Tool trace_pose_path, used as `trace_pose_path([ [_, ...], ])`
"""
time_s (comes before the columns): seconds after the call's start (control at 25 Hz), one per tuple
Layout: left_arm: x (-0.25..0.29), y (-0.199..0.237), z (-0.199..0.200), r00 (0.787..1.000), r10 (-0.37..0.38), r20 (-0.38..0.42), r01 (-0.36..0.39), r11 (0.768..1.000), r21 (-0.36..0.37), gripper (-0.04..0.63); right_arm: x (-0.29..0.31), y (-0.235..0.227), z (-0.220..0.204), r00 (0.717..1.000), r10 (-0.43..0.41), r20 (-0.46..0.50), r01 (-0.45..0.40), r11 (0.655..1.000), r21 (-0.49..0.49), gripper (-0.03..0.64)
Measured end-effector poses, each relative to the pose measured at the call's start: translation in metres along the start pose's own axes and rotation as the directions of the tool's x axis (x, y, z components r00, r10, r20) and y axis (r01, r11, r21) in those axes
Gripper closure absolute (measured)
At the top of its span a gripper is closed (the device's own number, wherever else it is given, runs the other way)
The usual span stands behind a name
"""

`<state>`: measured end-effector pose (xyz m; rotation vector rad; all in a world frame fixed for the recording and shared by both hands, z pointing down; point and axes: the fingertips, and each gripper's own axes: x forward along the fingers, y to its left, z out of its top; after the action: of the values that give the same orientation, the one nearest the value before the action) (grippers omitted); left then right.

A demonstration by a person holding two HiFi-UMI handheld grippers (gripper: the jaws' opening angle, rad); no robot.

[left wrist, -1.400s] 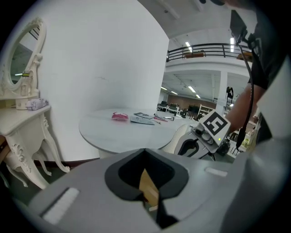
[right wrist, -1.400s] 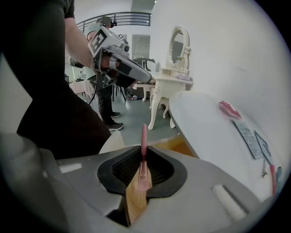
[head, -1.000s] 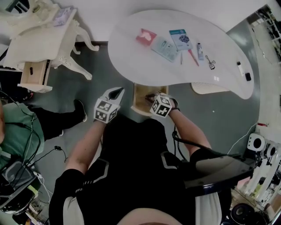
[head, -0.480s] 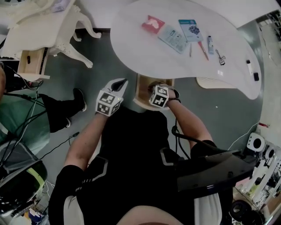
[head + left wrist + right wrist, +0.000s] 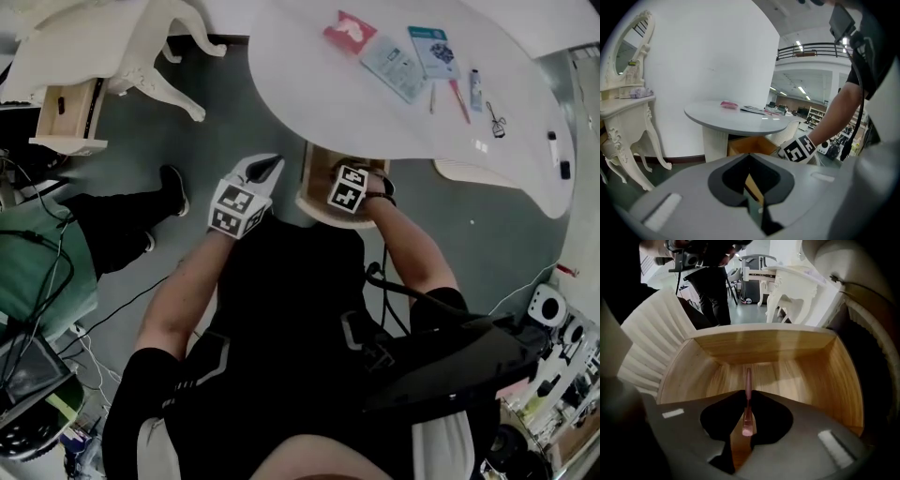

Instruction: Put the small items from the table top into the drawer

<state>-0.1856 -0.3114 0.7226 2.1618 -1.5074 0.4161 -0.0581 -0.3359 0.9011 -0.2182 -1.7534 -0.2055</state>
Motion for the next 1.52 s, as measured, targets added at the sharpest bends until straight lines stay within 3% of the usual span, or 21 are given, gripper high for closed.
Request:
trace_pose_path([
  [0.84,-0.003,-0.008,-0.007,0.999,-0.026,-0.019,0.026,1.0,-0.006,0.595,0.028,-0.004,-0.012,0.999,0.034,-0.029,-0.032,0.999,0.042,0.561],
  [1.08,-0.007,-0.013,-0.003,0.999,-0.026,-0.018,0.026,1.0,-0.006,0.595,0.023,-0.007,-0.012,1.0,0.012,-0.022,-0.01,0.998,0.064,0.499],
  [1.32,-0.017,-0.02,0.016,0.999,-0.031,-0.01,0.031,1.0,0.007,0.595,-0.002,-0.006,-0.009,1.0,-0.027,0.013,0.027,0.999,0.046,0.514],
  [1.52,-0.025,-0.031,0.031,0.999,-0.046,-0.011,0.046,0.999,0.021,0.595,-0.03,-0.001,0.006,0.996,-0.051,0.074,0.054,0.998,-0.031,0.575],
])
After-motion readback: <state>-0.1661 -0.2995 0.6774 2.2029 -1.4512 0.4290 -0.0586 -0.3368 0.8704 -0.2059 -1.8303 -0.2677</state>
